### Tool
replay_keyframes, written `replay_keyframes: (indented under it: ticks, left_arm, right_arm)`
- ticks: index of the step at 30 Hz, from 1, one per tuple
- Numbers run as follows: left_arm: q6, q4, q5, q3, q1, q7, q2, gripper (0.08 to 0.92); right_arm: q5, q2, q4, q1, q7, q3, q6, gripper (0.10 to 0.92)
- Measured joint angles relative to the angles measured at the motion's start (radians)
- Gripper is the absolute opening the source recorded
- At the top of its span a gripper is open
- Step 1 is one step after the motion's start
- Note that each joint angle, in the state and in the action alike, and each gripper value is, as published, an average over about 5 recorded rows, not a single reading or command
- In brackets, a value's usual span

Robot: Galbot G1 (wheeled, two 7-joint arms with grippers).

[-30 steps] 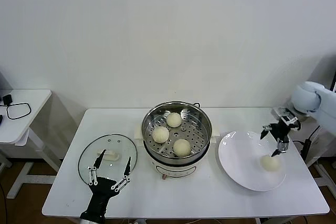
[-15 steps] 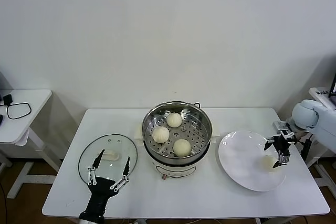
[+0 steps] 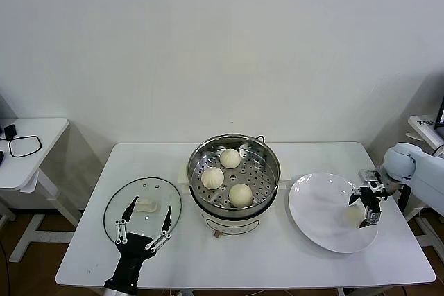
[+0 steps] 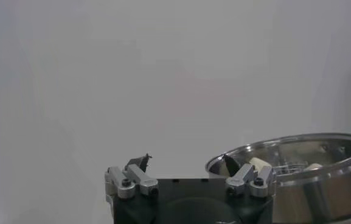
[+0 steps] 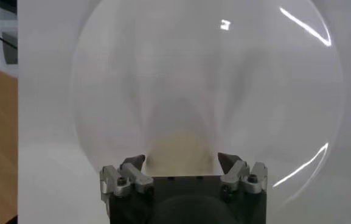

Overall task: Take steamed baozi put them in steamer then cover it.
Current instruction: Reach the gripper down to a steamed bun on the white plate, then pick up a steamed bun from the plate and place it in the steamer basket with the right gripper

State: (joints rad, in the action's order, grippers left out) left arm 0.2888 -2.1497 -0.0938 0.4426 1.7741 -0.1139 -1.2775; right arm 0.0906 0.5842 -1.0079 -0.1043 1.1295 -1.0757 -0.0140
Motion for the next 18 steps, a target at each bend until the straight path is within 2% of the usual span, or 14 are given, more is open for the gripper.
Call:
replay_keyframes:
  ticks: [8, 11, 18]
  left_arm:
    - [0.000, -0.004, 0.000, 0.000, -0.001, 0.000, 0.006, 0.823]
    - [0.000, -0.004, 0.000, -0.002, -0.002, 0.000, 0.008, 0.823]
    - [-0.001, -0.008, -0.001, -0.007, -0.001, 0.000, 0.010, 0.823]
  right_arm:
    - [-0.002, -0.009, -0.013, 0.005, -0.008, 0.003, 0.000, 0.626]
    - [0.000, -0.013, -0.022, -0.010, -0.004, -0.004, 0.002, 0.600]
    - [0.034, -0.003, -0.058, -0.113, 0.047, -0.045, 0.011, 0.594]
